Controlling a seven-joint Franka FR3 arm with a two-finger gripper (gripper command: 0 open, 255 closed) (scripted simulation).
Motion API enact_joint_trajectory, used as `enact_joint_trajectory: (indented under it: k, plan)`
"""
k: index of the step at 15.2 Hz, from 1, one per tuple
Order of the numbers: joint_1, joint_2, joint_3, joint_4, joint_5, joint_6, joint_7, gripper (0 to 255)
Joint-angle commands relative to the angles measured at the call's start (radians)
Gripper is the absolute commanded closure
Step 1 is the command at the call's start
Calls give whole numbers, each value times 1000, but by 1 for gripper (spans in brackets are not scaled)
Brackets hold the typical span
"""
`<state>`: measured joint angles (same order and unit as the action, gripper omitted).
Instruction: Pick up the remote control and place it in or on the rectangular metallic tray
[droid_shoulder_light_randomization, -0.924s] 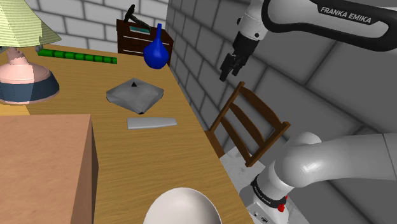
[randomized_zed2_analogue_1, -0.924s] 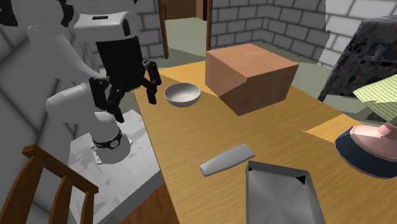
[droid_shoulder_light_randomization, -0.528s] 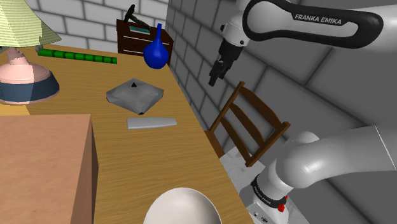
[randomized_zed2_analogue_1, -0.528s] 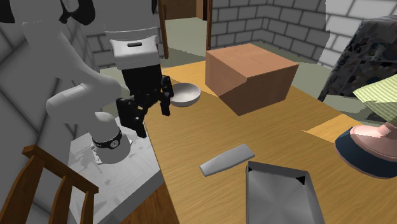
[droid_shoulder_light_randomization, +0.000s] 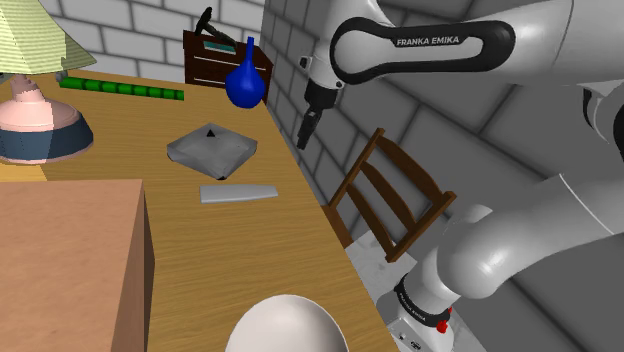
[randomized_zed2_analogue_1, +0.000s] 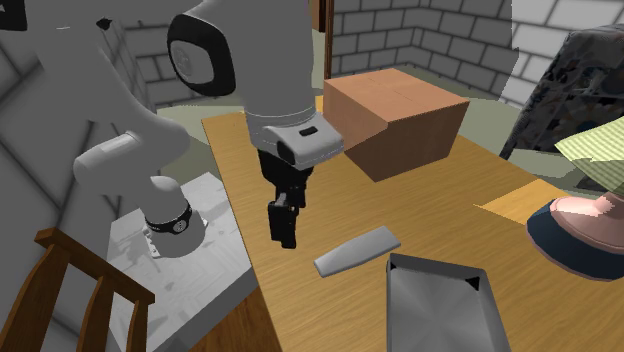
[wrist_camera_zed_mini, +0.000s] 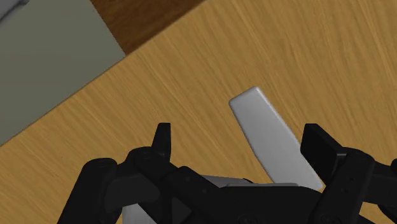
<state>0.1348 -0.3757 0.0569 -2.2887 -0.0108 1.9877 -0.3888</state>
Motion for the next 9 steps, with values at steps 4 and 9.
enact_joint_trajectory:
  k: [4, 9]
  plan:
    - [53, 165, 20, 40, 12, 103, -130, 0]
    - [96, 315, 47, 93, 17, 174, -258, 0]
